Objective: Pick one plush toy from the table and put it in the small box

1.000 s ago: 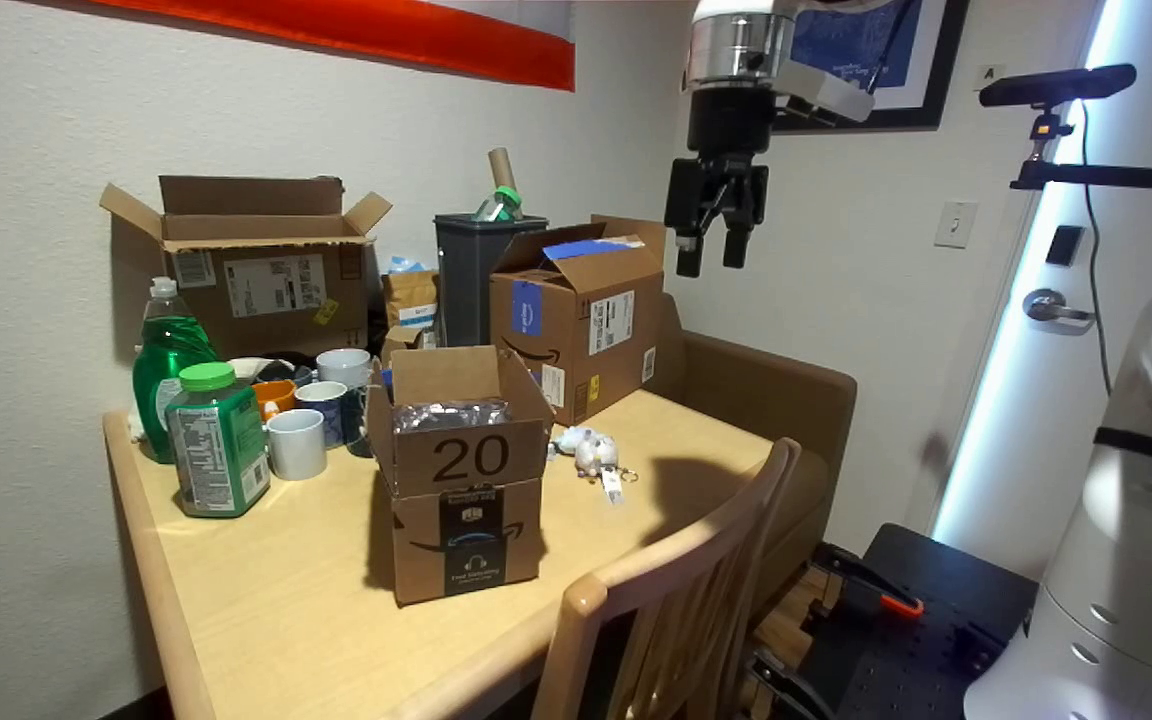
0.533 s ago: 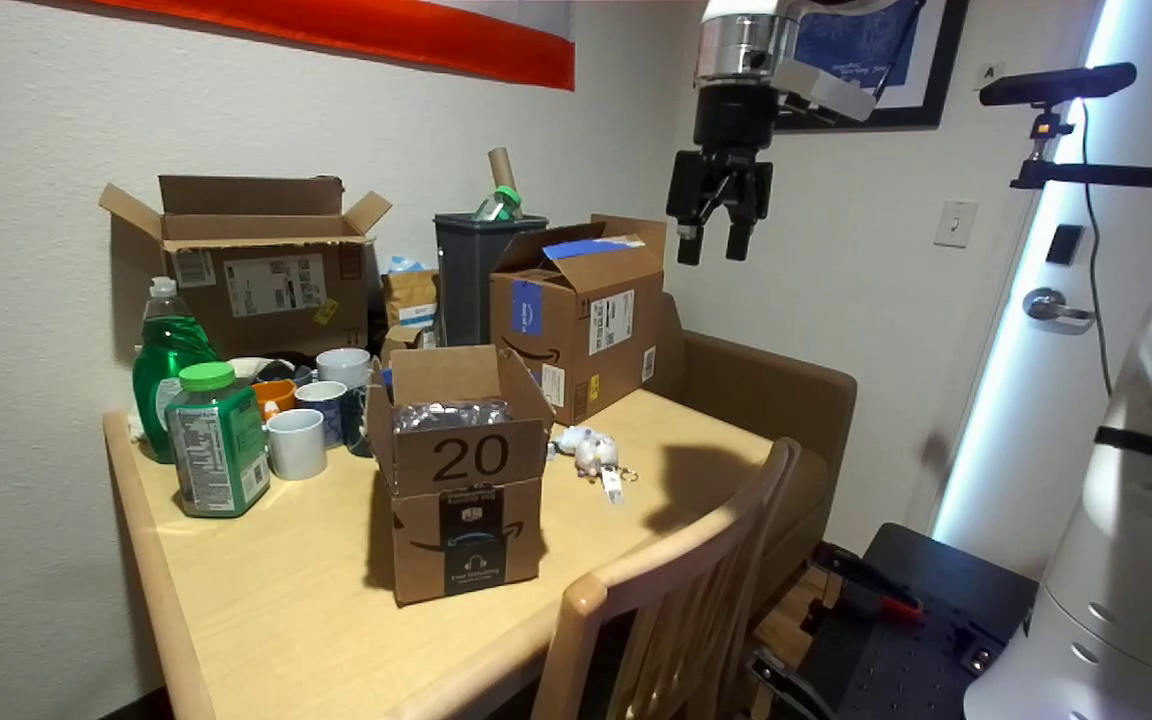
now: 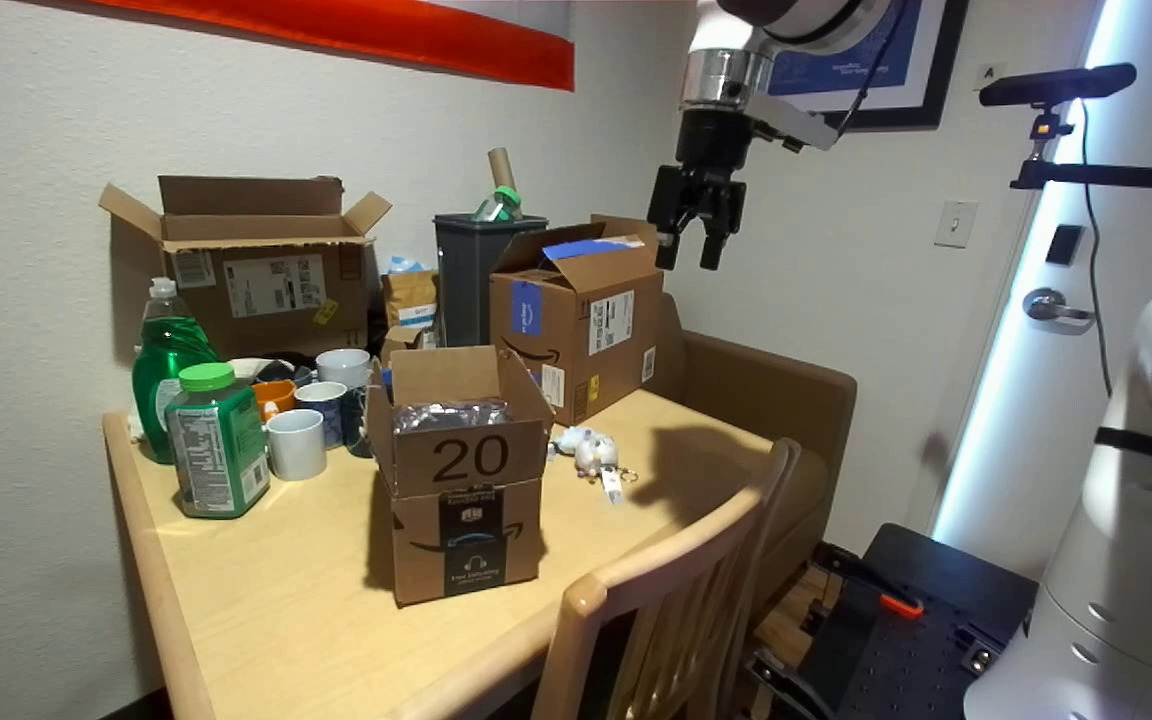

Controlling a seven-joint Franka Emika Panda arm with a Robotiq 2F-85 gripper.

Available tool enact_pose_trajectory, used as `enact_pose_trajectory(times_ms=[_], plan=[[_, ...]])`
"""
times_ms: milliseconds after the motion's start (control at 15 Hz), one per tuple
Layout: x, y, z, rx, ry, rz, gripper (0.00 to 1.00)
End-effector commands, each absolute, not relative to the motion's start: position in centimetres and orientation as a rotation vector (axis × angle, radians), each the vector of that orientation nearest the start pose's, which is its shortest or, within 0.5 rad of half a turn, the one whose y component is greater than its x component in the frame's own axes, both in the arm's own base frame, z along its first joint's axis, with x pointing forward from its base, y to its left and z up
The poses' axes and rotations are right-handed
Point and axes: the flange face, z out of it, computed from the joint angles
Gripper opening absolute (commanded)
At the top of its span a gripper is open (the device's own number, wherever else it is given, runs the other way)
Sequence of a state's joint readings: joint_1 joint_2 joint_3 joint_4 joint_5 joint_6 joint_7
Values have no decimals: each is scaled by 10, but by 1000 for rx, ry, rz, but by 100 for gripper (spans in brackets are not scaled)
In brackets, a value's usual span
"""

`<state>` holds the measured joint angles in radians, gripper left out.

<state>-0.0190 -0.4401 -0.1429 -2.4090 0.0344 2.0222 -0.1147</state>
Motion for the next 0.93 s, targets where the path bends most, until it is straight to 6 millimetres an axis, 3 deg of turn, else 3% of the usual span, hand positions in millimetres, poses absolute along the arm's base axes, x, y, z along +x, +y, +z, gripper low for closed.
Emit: enact_pose_trajectory(times_ms=[0, 533, 867], plan=[[445, -80, 465, -3028, 27, -86, 100], [486, -98, 428, -3004, -9, -51, 100], [500, -115, 404, -3004, -3, -5, 100]])
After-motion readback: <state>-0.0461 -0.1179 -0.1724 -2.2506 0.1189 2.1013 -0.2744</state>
